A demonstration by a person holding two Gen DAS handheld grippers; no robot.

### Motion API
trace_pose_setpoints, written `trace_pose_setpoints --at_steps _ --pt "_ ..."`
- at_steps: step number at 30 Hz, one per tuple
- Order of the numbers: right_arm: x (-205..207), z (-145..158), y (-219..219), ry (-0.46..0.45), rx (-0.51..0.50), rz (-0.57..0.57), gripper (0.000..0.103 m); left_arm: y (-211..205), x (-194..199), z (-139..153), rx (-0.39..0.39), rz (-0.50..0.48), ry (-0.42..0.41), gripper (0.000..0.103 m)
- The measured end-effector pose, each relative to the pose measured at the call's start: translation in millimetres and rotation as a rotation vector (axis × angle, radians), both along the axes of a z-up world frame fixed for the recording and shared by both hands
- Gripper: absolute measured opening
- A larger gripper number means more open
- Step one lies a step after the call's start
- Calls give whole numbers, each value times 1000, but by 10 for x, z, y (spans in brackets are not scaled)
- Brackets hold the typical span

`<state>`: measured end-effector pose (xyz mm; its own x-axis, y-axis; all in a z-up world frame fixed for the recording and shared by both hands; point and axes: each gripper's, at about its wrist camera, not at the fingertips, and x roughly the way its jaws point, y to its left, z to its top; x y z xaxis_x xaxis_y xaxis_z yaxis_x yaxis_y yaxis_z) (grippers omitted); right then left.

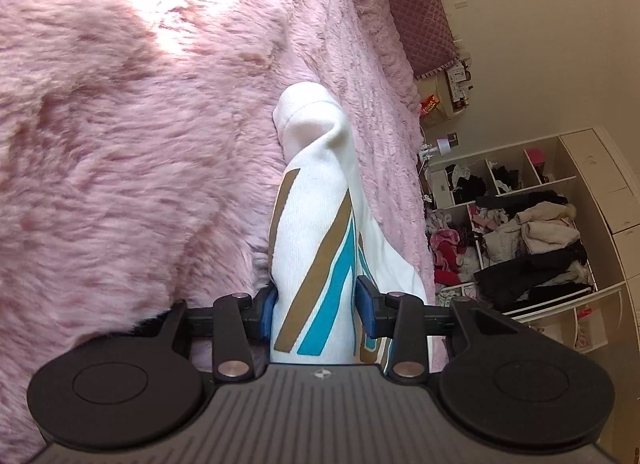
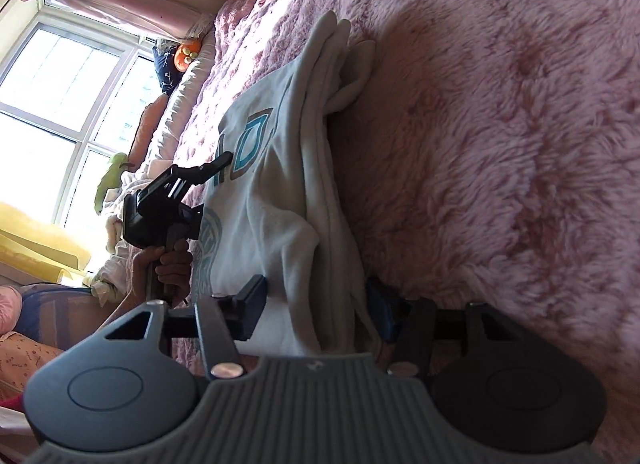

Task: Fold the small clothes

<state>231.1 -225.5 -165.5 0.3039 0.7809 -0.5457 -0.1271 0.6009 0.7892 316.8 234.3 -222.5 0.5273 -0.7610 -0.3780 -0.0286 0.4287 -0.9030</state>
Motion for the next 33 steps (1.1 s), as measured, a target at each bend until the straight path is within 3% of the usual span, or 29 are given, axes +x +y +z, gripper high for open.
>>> trace_pose_setpoints --at_steps 2,5,8,11,13,15,19,23,26,29,33 --pt "3 9 -1 -3 -44 16 29 17 75 18 -2 32 -15 44" --pt "9 -7 -59 17 -17 19 25 65 210 33 -31 92 -30 49" --pt "4 -9 -71 21 -13 13 23 47 345 69 -13 133 -63 47" --pt "10 9 -83 18 -27 10 17 -74 336 363 96 162 -232 23" --pt "-6 61 -94 17 -1 13 14 -194 209 576 155 134 -396 19" --pt "-9 96 -107 14 26 17 14 -333 96 703 264 101 -479 14" --pt "3 -90 -82 57 -30 12 13 -309 170 512 403 150 -324 14" --pt "-35 -172 -132 87 14 -41 16 -200 31 507 452 204 -264 29" --pt "-154 -63 -229 72 16 -73 32 2 -171 767 460 259 -264 30" --pt "-343 209 -283 -32 -64 -114 36 94 -474 1072 415 248 -295 31" --pt "-560 649 -125 -232 -118 -136 44 -154 -1160 1421 459 145 -352 53"
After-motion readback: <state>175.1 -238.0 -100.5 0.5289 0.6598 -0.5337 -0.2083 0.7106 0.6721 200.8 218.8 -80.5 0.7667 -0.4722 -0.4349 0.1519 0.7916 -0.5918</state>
